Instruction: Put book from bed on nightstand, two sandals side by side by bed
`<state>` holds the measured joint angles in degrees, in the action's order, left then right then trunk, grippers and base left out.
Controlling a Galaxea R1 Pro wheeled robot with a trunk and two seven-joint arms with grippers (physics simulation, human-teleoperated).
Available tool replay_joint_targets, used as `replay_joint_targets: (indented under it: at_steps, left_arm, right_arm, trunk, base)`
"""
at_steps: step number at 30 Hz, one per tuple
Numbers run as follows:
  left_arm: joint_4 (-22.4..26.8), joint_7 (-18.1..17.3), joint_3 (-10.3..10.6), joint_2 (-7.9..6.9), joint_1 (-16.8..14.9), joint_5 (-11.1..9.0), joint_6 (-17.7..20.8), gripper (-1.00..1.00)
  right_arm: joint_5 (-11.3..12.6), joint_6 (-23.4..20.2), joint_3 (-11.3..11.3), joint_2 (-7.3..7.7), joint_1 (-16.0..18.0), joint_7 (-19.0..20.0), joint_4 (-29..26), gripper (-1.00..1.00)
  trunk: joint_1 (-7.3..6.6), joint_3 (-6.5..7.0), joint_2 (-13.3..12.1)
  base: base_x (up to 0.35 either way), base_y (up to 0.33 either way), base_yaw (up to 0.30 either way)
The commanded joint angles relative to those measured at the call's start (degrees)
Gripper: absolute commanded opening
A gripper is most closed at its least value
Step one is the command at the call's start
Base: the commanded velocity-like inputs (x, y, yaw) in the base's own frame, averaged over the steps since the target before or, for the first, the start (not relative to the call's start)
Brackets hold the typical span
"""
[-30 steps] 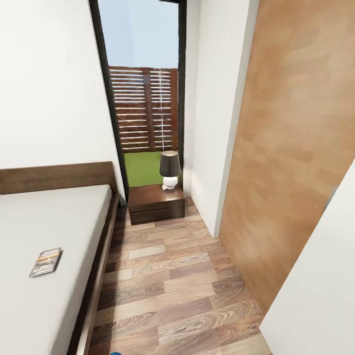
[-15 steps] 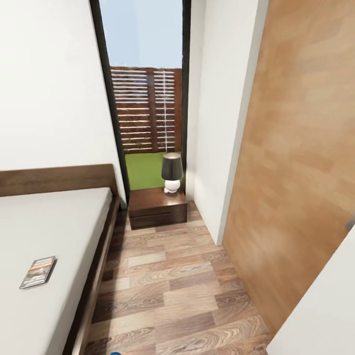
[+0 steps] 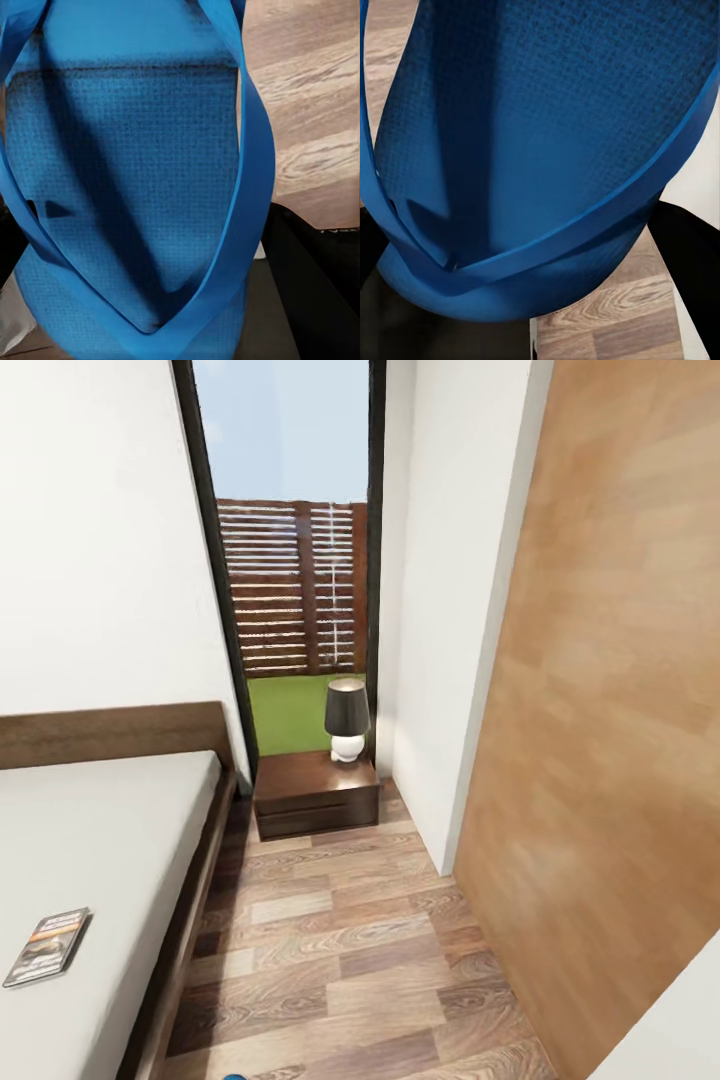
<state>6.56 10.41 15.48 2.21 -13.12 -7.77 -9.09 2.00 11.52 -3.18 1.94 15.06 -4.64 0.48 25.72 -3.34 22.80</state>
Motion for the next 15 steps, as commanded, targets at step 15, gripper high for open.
replay_joint_targets:
  at_steps: [15]
  left_arm:
    - [-0.05, 0.22, 0.52, -0.02, -0.06, -0.58, -0.22, -1.00]
  right_arm:
    - [0.20, 0.17, -0.32, -0.01, 0.05, -0.20, 0.05, -1.00]
  trunk:
    - [0.06, -0.09, 0.12]
  base:
    - [0.275, 0.025, 0.000]
